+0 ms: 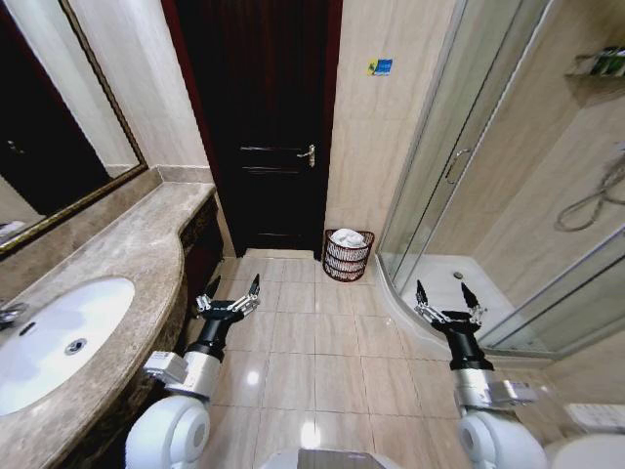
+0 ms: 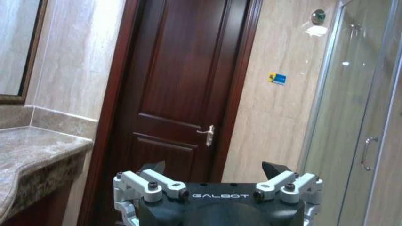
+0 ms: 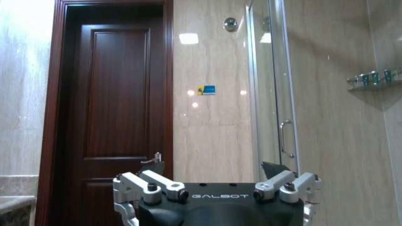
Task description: Discard the used towel into the hamper.
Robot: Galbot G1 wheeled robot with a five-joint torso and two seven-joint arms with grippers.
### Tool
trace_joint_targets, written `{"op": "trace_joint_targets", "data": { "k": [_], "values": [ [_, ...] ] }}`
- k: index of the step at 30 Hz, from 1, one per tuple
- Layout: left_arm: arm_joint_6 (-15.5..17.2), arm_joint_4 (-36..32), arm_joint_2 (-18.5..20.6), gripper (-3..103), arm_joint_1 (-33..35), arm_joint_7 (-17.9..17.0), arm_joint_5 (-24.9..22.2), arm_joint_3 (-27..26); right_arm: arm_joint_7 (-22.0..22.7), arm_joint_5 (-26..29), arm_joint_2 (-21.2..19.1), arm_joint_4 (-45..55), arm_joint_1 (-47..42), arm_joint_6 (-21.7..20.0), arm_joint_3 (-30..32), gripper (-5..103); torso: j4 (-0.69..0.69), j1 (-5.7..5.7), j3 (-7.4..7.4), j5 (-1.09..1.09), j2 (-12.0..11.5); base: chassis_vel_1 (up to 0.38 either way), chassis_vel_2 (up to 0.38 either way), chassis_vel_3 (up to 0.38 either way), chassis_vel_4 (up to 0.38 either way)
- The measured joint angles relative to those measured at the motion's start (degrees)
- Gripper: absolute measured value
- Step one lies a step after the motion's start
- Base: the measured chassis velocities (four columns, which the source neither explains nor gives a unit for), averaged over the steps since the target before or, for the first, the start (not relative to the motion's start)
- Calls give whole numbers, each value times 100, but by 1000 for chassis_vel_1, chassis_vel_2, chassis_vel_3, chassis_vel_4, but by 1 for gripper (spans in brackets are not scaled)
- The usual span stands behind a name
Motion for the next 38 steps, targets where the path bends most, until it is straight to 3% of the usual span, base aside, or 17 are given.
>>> {"op": "trace_joint_targets", "data": {
  "k": [38],
  "values": [
    [0, 0, 0, 100, 0, 0, 0, 0, 0, 0, 0, 0, 0, 0, 0, 100, 0, 0, 0, 0, 0, 0, 0, 0, 0]
  ]
}}
